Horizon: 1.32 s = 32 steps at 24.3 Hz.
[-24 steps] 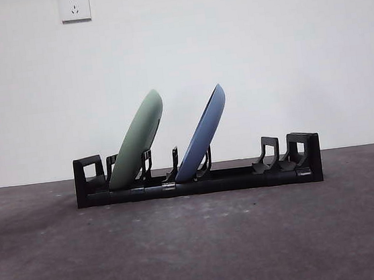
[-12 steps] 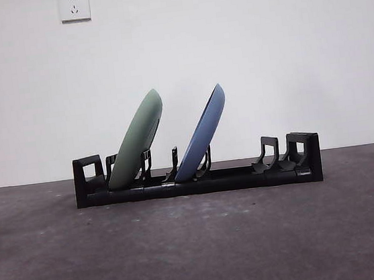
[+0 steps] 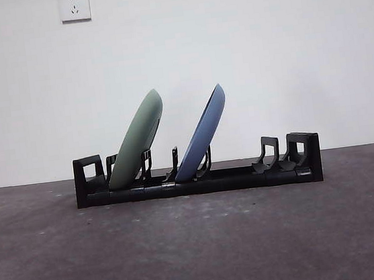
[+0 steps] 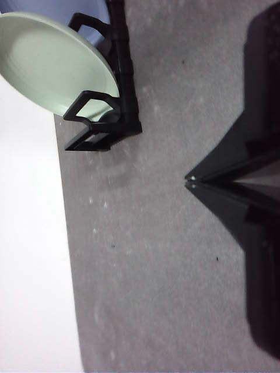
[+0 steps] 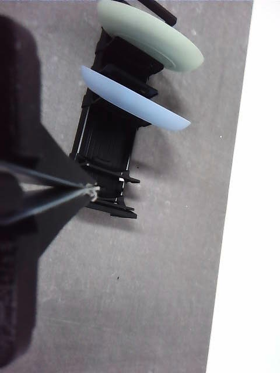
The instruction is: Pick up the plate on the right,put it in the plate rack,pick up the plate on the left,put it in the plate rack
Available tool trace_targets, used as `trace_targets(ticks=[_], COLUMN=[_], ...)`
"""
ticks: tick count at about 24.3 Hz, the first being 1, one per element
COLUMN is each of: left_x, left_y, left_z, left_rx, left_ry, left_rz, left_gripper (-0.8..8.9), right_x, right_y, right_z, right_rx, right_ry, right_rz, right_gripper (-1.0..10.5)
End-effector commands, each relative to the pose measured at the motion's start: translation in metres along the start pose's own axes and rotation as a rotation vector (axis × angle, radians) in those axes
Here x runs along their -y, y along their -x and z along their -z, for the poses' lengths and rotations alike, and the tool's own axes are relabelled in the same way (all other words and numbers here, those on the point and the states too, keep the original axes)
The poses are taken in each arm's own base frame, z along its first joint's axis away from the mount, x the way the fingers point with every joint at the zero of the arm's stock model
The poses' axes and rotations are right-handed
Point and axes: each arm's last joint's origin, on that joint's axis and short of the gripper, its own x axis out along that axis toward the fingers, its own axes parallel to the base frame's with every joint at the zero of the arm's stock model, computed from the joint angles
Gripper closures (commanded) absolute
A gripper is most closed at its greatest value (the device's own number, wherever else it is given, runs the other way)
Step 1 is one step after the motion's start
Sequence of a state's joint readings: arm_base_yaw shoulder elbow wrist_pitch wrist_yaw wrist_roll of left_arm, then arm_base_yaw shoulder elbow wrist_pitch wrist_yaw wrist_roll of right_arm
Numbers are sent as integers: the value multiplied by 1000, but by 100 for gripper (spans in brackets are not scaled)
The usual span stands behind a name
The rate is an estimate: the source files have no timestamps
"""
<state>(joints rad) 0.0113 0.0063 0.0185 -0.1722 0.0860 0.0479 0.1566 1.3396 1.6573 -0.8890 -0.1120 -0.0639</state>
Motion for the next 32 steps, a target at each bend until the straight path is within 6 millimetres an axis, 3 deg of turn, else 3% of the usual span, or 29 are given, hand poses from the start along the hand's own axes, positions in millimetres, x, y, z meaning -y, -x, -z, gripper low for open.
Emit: trace_targets(ticks=[1,17,21,22,26,28,32], left_x=[0,0,0,0,0,0,0], left_y=[-1,-3,-4,-4,-4,-4,-4], left_z=[3,6,6,6,6,6,6], left_rx=[-1,-42,-51,-51,-51,-51,-51], left_ry=[98,101,102,101,102,101,102], left_rz=[-3,-4,-4,-4,-4,-4,-4], left_gripper=[817,817,817,817,817,817,817], right_x=[0,3,2,-2,-9,-9,-11], right_y=[-4,1,52,78,142,162,178], right_z=[1,2,3,6,25,37,66], right_rx=[-7,-4,110,179,317,363,405], right_ry=[-6,-4,2,-45,-63,-72,-92], right_rz=[0,45,178,176,209,239,300], right_gripper=[944,944,944,944,944,944,944])
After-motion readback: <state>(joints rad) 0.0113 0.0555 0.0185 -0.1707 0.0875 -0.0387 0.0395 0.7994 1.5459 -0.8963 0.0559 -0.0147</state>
